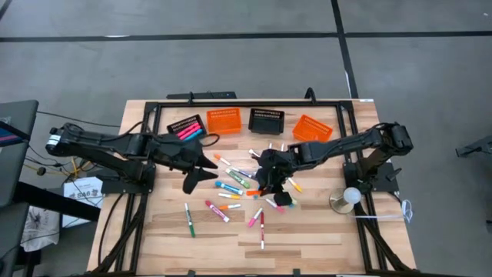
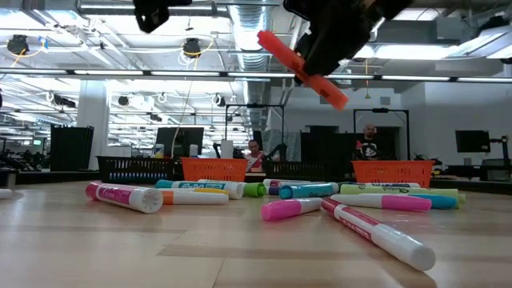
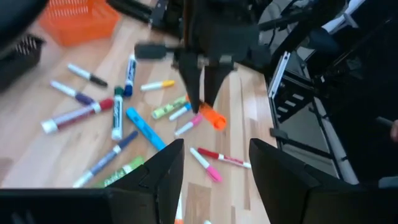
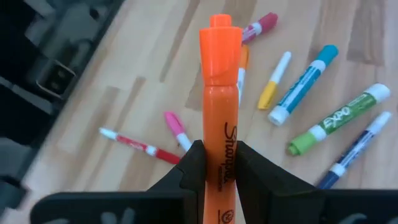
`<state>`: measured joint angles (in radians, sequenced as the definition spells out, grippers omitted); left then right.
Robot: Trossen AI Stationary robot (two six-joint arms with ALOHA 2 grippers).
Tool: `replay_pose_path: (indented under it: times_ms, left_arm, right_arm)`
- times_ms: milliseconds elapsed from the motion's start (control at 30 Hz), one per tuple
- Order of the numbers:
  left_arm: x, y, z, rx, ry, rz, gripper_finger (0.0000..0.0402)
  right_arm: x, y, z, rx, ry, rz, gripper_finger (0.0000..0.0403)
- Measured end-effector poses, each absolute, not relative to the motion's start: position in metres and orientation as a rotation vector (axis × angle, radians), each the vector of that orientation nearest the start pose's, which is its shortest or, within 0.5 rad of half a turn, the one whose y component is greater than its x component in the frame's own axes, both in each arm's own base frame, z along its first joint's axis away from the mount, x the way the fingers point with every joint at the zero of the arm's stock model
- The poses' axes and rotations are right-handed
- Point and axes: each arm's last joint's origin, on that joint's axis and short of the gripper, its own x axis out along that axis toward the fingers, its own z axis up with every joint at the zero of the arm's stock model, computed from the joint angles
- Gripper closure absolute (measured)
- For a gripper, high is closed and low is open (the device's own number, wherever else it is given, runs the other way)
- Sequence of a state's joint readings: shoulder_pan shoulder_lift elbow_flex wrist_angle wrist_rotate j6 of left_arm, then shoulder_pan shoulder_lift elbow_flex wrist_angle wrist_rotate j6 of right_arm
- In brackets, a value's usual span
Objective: Pick & Place Markers
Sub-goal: Put the orange highlighter pen into the left black bin
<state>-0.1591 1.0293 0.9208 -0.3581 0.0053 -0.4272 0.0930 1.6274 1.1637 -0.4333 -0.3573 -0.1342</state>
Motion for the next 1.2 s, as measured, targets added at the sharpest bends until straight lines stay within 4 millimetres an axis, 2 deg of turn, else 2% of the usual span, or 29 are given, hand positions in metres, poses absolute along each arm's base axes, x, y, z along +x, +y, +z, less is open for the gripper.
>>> replay_pose_path:
  times_ms: [100,200,433,567,867,1200]
  left_arm:
    - [0.217,-0.037,0.306,-0.442,0.532,-0.042,0.0221]
    - [0.216,-0.039,0.294,-0.5,0.562,-0.026,0.0221]
    - [0.217,-0.042,0.278,-0.547,0.54,-0.034,0.0221]
    - [0.221,-0.043,0.28,-0.545,0.431,-0.073,0.0221]
    - [0.226,-0.044,0.296,-0.528,0.228,-0.142,0.0221]
    - [0.226,-0.043,0.301,-0.411,0.168,-0.148,0.0221]
  right_arm:
    - [0.334,0.04,0.247,0.1,0.837,0.565,0.035]
    - [0.329,0.041,0.259,0.123,0.788,0.62,0.035]
    - [0.345,0.034,0.294,0.076,0.433,0.525,0.0351]
    - [0.353,0.028,0.305,0.059,0.285,0.475,0.0351]
    - [0.357,0.026,0.312,0.074,0.207,0.4,0.0351]
    - [0.359,0.016,0.31,0.387,0.263,0.345,0.0351]
